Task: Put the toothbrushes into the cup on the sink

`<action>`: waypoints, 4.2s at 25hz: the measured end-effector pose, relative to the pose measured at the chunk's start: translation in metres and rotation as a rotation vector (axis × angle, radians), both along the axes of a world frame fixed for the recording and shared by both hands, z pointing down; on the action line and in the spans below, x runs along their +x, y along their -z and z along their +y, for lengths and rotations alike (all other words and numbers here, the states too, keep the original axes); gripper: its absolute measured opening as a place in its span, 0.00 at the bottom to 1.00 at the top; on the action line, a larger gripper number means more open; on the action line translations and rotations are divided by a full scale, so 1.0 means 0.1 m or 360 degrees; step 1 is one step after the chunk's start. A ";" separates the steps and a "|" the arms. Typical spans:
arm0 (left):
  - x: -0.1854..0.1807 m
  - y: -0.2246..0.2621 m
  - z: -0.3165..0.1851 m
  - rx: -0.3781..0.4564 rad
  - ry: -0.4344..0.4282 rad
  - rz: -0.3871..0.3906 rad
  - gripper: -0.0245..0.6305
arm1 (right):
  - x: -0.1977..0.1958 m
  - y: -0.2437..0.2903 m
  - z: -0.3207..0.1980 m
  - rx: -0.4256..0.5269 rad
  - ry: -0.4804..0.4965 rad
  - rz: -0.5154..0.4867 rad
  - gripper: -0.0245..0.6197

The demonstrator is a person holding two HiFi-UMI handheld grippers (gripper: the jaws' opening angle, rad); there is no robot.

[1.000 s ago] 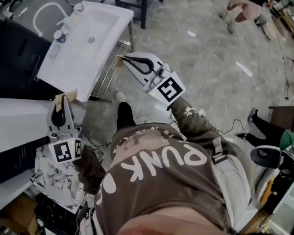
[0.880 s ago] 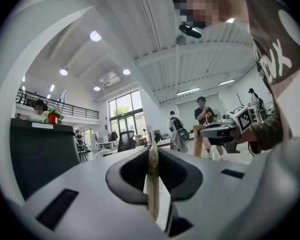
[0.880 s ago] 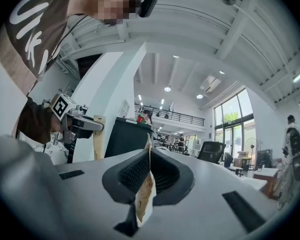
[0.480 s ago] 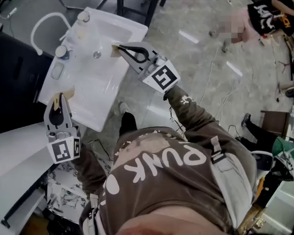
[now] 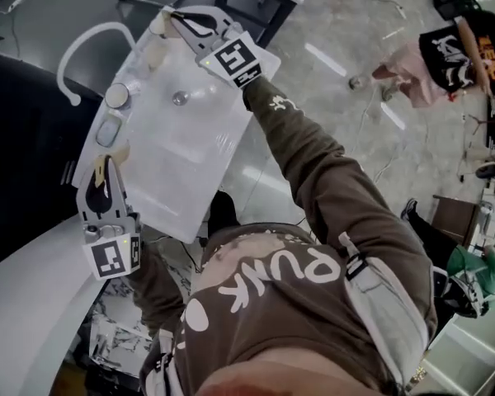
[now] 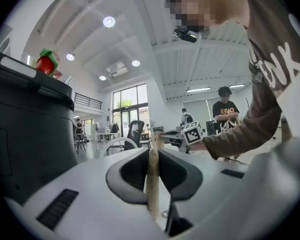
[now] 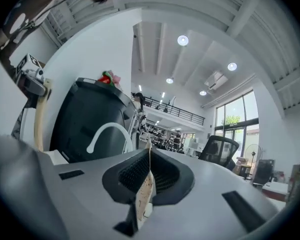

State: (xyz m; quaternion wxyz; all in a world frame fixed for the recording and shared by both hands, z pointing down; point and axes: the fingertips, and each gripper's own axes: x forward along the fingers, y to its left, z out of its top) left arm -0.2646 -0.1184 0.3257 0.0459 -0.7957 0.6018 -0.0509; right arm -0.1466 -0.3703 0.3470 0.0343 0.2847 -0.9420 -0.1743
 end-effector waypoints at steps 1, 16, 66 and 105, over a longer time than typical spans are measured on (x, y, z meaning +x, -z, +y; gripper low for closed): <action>-0.01 -0.03 -0.07 -0.0002 -0.0005 0.0005 0.10 | -0.08 -0.07 -0.19 -0.0004 -0.0007 0.0017 0.06; -0.31 -0.26 -0.63 -0.0032 -0.0012 -0.0005 0.10 | -0.73 -1.40 -1.39 -0.0289 -0.0114 0.0223 0.06; 1.13 0.27 0.75 0.0212 -0.0205 -0.0176 0.37 | 1.44 0.25 2.59 -0.0051 0.0200 -0.0180 0.42; 2.00 0.60 3.81 0.0184 -0.0321 -0.0016 0.37 | 2.21 0.37 5.90 -0.0153 0.0135 -0.0149 0.39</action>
